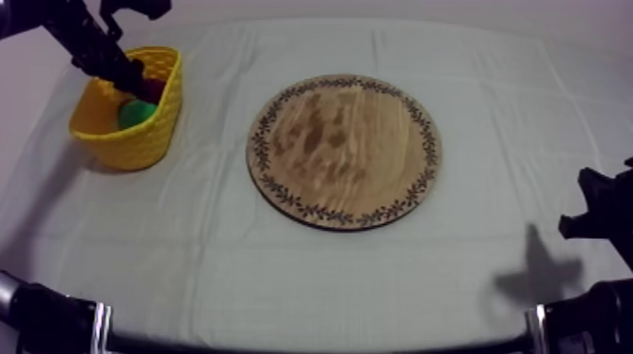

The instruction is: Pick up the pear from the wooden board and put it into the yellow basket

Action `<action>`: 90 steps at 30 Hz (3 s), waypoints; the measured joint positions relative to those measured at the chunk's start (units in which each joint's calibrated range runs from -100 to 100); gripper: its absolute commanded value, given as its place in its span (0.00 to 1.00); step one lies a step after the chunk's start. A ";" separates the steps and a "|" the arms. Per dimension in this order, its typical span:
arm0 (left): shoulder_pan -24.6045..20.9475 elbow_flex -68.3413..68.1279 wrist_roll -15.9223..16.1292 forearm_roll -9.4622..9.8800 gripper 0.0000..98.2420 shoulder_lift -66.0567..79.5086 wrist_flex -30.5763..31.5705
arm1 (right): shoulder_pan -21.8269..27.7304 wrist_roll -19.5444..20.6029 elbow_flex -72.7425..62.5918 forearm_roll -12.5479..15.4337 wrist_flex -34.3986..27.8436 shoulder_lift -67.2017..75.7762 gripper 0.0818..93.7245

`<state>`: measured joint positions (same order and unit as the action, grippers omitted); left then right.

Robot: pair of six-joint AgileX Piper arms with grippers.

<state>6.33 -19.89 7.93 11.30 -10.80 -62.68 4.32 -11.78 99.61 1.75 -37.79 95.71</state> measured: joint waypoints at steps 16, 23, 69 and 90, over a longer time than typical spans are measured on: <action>-0.56 -2.94 -3.99 0.09 0.61 8.58 8.49 | 0.07 0.00 0.00 0.00 0.00 0.00 0.00; -0.70 -11.55 -3.57 -0.17 0.18 20.11 17.85 | 0.07 0.00 0.00 0.00 0.07 0.00 0.00; -2.85 -79.89 -7.07 -6.30 0.00 110.59 35.97 | -0.01 0.00 0.00 0.00 0.07 0.00 0.00; -3.59 -79.95 -6.18 -7.74 0.00 110.80 33.09 | -0.04 0.00 0.00 0.00 0.02 0.00 0.00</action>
